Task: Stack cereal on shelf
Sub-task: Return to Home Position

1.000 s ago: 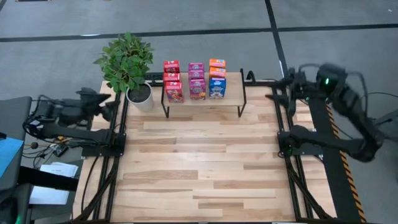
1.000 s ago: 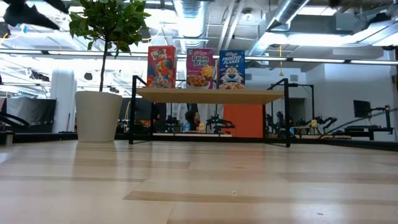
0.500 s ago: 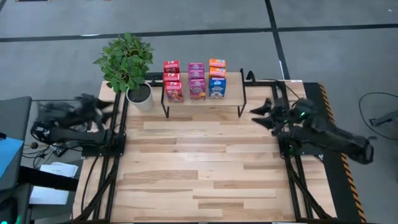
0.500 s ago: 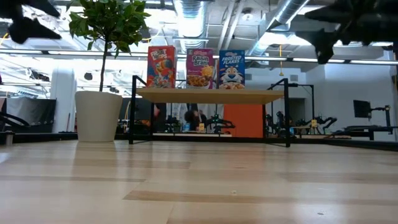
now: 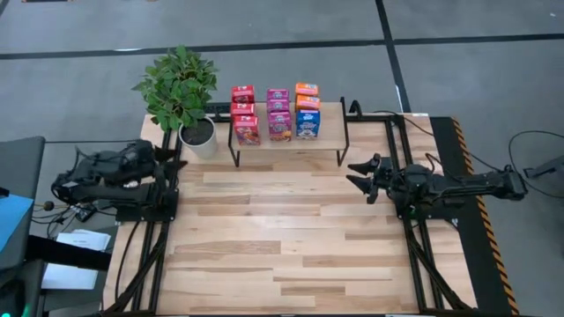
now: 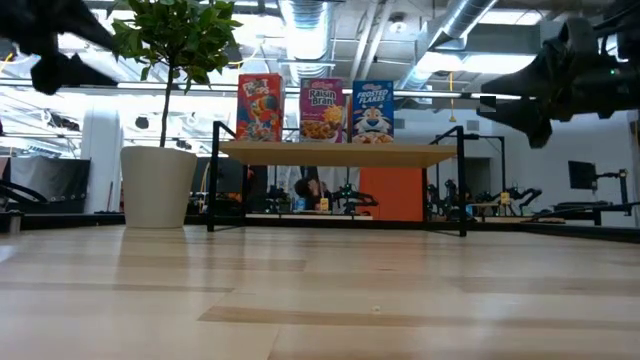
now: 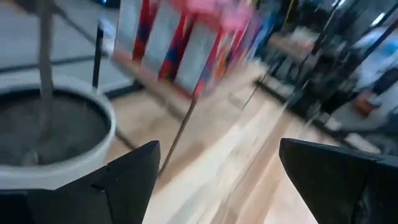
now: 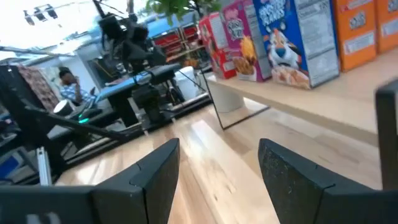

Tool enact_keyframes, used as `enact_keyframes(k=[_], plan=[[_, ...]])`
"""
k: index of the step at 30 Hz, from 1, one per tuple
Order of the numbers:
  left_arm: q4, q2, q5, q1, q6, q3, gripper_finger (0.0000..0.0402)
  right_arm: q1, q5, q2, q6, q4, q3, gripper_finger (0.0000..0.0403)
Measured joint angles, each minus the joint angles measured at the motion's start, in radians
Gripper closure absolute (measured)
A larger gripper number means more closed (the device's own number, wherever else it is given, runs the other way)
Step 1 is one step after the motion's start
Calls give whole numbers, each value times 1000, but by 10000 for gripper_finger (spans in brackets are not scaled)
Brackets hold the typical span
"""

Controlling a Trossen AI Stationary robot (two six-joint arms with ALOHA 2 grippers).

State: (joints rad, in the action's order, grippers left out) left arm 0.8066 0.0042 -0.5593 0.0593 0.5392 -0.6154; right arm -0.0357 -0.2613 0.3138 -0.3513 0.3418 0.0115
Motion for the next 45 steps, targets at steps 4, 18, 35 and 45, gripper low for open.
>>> enact_keyframes(k=[4, 18, 35, 45], plan=[[-105, 2, -3, 0, -4, 79, 81, 10, -28, 2, -29, -3, -2, 158], [-339, -1, 53, 0, 57, 409, 81, -65, -13, 0, -30, 4, -4, 158], [-417, -4, 248, 10, -183, 383, 81, 31, 284, -60, 59, 166, 20, 158], [-462, -4, 305, 23, -242, 491, 81, 60, 145, -82, -90, -242, -1, 159]])
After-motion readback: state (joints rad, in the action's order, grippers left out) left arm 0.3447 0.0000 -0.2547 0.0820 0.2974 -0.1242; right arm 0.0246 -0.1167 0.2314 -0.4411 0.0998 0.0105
